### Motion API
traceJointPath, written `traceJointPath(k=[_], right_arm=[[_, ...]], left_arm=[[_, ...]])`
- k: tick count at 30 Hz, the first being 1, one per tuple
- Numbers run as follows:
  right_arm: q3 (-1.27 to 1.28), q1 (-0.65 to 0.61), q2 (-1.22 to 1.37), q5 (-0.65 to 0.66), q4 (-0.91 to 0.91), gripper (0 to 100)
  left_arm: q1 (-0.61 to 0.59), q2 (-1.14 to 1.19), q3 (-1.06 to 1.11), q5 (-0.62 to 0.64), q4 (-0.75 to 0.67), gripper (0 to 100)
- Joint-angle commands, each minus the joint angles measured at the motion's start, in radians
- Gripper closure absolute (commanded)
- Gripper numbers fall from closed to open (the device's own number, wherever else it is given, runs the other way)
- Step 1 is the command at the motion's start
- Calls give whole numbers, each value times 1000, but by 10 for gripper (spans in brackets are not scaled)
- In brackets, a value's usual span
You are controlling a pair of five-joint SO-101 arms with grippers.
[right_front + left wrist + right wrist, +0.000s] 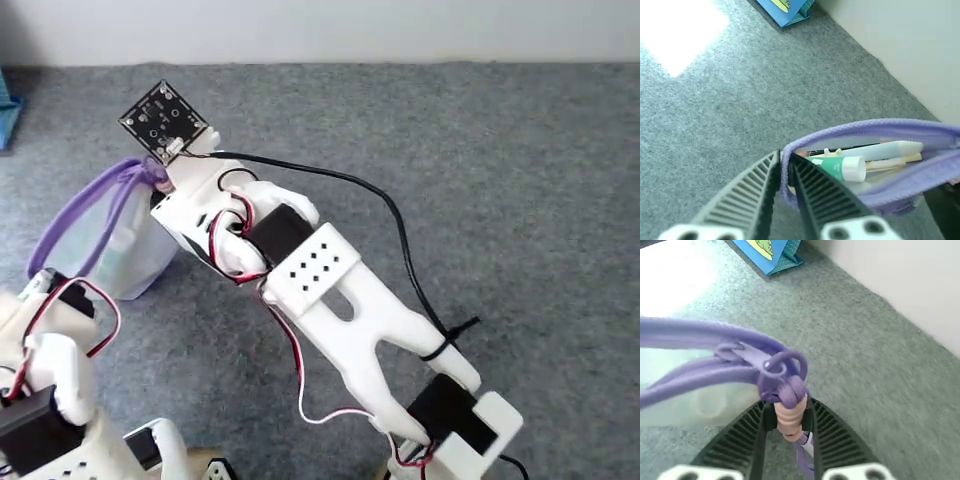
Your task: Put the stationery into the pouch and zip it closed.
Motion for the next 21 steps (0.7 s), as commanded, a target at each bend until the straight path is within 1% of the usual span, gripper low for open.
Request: traceJointPath(k=[1,4,8,10,12,14,16,21], right_arm=[[-49,18,-93,12,94,991],[-49,54,-133,11,130,991],[-48,122,-170,5,134,991],[-48,157,-173,-31,134,991],[-48,185,-173,-64,134,991],[-48,203,-174,-78,133,991],[-48,217,-177,-80,128,991],[-49,248,-183,-80,91,991]], left_arm=[[78,17,4,3,8,986],[186,17,1,3,14,985],[285,17,-39,3,17,964],[331,17,-54,3,17,904],[384,17,-58,6,17,819],[423,17,-64,8,32,735],[445,17,-90,9,66,679],[460,17,-216,5,176,663]])
